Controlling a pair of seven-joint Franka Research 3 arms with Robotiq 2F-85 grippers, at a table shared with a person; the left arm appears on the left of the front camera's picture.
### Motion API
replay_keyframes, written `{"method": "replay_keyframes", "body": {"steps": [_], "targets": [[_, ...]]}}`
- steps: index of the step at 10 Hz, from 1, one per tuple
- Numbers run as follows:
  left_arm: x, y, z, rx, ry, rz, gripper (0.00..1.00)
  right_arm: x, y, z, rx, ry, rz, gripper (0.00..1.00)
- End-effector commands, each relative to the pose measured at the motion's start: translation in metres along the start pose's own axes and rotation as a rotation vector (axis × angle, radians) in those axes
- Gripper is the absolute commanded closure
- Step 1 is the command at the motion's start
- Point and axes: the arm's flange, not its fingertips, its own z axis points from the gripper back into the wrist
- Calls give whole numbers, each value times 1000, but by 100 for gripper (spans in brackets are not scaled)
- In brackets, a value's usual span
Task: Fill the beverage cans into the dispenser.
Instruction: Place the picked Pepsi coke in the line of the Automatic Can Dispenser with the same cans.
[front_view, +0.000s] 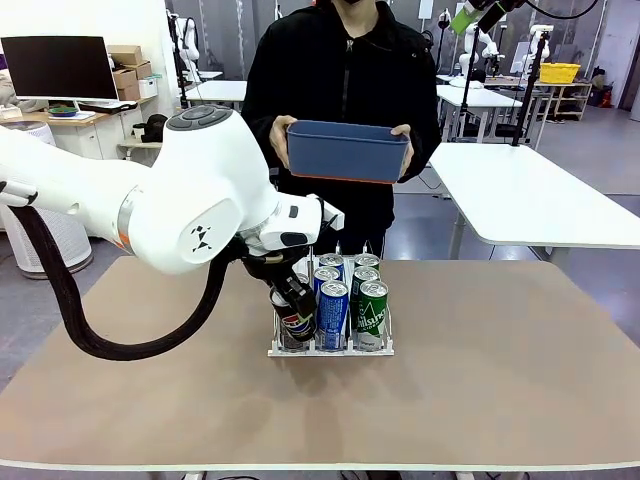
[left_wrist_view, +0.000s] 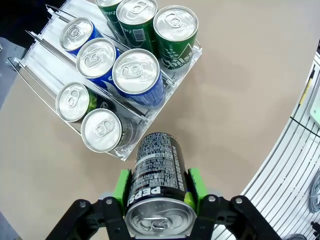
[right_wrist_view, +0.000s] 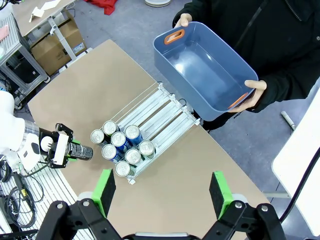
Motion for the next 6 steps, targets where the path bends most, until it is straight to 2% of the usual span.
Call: {"method": "replay_keyframes", "body": {"steps": [1,3,6], "targets": [[-3,-1,4,10,-5,-3,42,-2,1,0,2,4,-2,0],[2,-2,0,9,18,-4,42,-2,1,0,2,4,-2,0],[3,11,-10,31,30,63,42,-2,1,0,2,4,-2,0]]}}
